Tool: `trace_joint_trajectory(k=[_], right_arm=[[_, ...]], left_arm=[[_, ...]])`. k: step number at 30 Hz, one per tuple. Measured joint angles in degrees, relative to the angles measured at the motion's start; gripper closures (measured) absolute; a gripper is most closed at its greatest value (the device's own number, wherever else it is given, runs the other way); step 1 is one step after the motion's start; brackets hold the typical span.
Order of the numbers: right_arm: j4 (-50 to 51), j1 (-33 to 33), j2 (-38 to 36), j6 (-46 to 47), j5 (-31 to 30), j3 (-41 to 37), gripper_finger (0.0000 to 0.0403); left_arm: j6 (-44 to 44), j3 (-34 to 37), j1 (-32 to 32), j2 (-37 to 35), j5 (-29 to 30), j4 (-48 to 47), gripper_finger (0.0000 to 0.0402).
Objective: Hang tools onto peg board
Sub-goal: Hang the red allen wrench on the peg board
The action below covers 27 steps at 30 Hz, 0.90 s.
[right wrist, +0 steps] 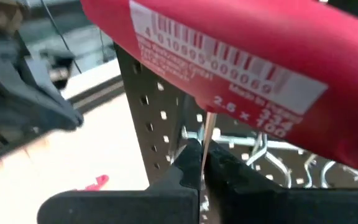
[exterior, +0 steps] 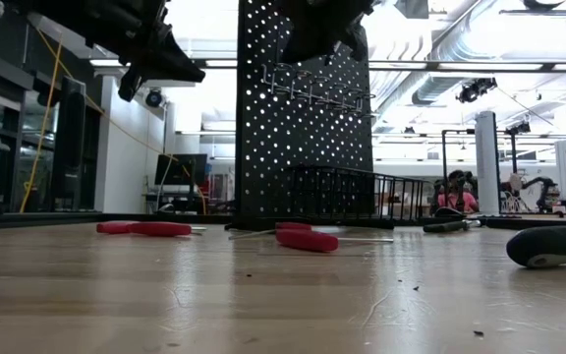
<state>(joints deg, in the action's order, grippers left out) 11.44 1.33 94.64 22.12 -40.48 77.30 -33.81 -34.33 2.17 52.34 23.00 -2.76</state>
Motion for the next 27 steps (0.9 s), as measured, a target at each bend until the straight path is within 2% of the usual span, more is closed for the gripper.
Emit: trace_joint_trajectory(k=[8, 11, 14, 22, 27], right_arm=[[3.2, -1.8, -0.1, 2.1, 3.7, 0.2, 0.0401], [2.9, -1.9, -0.1, 1.2, 3.7, 0.2, 0.0389], [2.9, -1.9, -0.1, 1.0, 4.8, 0.2, 0.0359], [3.1, -2.0, -0.4, 3.2, 7.3, 0.2, 0.0244], [5.3, -2.0, -1.5, 3.5, 9.1, 0.1, 0.0219]], left_arm=[[0.0, 0.0, 0.0, 0.0, 0.9, -0.1, 0.0401], [0.0, 0.0, 0.0, 0.0, 1.3, -0.3, 0.0401], [0.0, 0.0, 0.0, 0.0, 1.6, -0.5, 0.0401], [0.0, 0.0, 0.0, 0.0, 1.6, -0.6, 0.0401], [0.0, -0.1, 0.0, 0.0, 1.6, -2.7, 0.0401]])
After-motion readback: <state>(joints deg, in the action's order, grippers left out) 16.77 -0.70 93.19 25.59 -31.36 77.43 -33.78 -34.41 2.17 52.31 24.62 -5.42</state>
